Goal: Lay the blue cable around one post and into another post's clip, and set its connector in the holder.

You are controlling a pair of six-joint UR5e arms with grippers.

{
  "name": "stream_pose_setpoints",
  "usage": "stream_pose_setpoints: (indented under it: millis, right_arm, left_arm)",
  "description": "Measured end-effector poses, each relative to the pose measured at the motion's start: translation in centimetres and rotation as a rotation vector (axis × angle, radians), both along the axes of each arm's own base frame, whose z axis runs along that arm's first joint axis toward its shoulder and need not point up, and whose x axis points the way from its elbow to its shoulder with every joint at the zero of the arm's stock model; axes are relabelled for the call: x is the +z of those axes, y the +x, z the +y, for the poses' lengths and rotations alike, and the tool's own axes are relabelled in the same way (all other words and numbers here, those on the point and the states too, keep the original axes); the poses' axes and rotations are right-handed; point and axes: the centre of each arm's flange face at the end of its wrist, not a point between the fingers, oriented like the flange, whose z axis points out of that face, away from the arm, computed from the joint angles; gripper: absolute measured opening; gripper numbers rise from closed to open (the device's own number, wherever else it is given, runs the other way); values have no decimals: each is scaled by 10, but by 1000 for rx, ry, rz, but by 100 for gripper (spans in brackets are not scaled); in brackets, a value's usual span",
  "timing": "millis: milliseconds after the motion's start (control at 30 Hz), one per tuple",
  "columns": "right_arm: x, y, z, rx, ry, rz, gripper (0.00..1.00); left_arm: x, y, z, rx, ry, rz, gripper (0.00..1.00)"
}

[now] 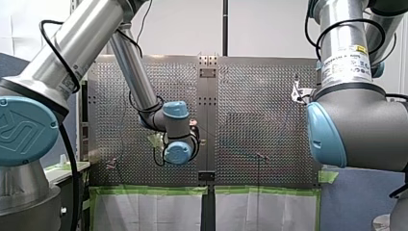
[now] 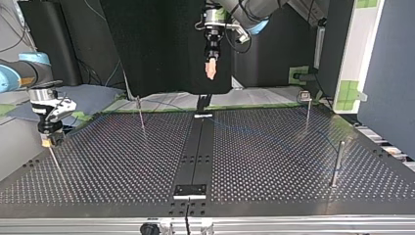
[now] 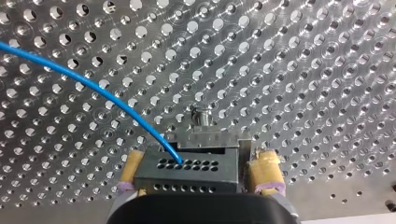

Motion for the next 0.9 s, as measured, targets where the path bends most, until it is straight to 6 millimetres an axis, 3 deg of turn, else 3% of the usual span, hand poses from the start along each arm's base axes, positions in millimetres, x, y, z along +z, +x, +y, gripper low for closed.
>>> stream_pose_setpoints:
  millis: [333, 900]
  right_arm:
    - [0, 0, 0, 0, 0, 0, 100]
    - [0, 0, 0, 0, 0, 0, 100]
  left_arm:
    - [-39, 10, 17, -13, 67, 96, 100]
    - [-47, 7, 23, 4, 139, 141, 100]
